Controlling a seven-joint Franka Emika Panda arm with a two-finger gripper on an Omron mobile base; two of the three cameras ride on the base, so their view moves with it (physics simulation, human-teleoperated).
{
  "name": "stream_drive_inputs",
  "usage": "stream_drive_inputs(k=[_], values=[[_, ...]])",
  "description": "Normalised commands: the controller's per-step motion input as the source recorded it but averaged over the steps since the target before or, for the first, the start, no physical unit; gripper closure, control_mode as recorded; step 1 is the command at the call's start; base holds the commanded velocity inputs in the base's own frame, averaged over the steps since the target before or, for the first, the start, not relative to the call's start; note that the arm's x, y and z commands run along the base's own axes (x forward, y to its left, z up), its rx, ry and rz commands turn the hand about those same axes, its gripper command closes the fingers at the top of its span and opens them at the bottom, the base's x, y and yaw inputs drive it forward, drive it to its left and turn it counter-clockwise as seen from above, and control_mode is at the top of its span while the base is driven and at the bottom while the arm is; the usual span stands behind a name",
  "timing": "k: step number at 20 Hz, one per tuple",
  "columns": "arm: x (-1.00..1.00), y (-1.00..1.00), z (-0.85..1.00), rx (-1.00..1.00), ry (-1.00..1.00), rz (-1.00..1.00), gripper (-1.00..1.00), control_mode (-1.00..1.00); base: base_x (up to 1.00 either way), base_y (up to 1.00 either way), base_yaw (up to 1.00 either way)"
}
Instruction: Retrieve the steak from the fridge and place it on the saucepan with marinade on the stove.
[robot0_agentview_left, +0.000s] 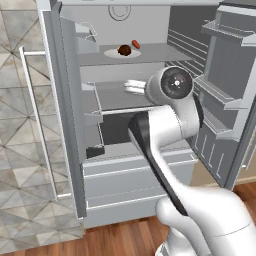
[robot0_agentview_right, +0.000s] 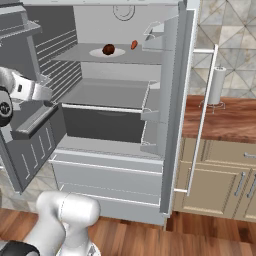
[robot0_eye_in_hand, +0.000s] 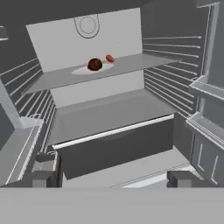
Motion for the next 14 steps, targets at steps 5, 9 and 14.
stream_drive_inputs(k=[5, 9, 14], values=[[0.48, -0.24, 0.0, 0.09, 0.23, 0.04, -1.0, -1.0, 0.0, 0.0, 0.0], [0.45, -0.24, 0.0, 0.07, 0.2, 0.04, -1.0, -1.0, 0.0, 0.0, 0.0], [0.32, -0.25, -0.09, 0.02, 0.17, 0.09, -1.0, -1.0, 0.0, 0.0, 0.0]])
